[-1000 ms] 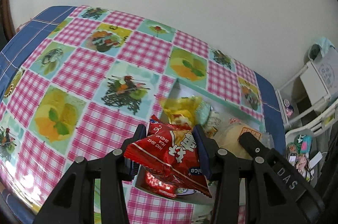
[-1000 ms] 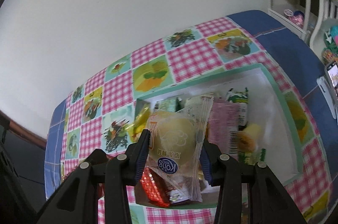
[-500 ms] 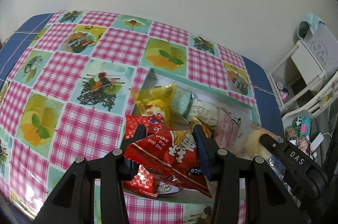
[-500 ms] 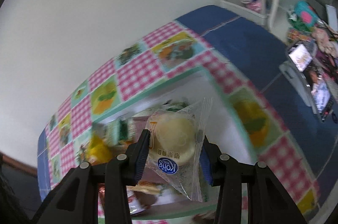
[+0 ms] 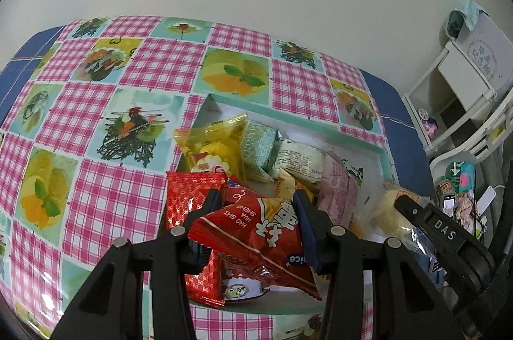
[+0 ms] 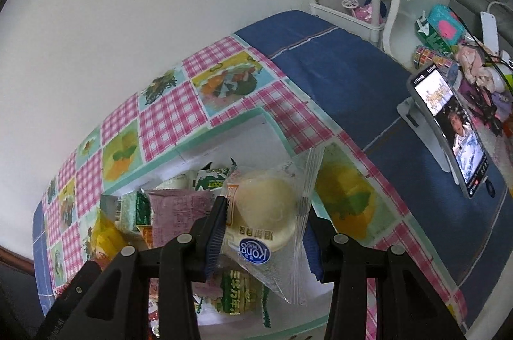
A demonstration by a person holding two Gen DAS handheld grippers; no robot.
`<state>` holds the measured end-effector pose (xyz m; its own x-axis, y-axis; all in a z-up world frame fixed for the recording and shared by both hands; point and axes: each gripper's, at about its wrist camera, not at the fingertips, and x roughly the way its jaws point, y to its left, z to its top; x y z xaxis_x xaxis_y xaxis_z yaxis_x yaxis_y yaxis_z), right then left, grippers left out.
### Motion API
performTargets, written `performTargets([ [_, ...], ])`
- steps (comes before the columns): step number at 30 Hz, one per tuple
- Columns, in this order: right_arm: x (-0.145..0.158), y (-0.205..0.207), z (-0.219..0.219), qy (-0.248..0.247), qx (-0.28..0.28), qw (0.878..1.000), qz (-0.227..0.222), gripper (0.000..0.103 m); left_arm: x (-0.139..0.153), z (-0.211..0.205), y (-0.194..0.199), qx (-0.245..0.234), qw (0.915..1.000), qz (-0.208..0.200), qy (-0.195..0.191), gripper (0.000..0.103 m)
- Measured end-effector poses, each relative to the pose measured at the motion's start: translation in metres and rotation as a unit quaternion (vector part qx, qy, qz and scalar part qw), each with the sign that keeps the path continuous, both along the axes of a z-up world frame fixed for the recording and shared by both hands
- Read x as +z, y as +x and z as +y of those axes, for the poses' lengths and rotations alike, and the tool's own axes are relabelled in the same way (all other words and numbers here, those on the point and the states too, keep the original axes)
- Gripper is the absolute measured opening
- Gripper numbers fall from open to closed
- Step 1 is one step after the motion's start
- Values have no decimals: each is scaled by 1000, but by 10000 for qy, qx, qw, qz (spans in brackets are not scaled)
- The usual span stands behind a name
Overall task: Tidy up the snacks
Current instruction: 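Carry the red candy packet and cream bun over the white tray, then lower both snacks into the tray and open both tools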
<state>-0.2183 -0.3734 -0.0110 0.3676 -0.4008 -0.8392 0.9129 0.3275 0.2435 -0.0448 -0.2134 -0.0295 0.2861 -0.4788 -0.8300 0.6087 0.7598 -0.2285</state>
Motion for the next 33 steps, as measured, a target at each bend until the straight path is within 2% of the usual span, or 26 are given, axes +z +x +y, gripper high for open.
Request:
performTargets([
  [15,-4,20,-1,-244,235,9993,136,47,-1,-13,3,-78,9999,-64,-70,49],
  [18,-3,20,-1,-248,234,9993,123,47,1,-12,3,-94,9999,-52,-98,59],
  [22,-4,19,-2,-207,241,9994,152,47,7,-10,1,-117,9998,-104,-135,61],
  [26,0,18,0,-222,250,9993,184,49,13,-7,1,-89,9997,-167,-143,67],
  [29,5,19,3,-279,292,9989,242,57,17,-2,3,12,9996,-283,23,75],
  [33,9,23,9,-320,380,9981,377,64,17,7,10,228,9978,-496,386,77],
])
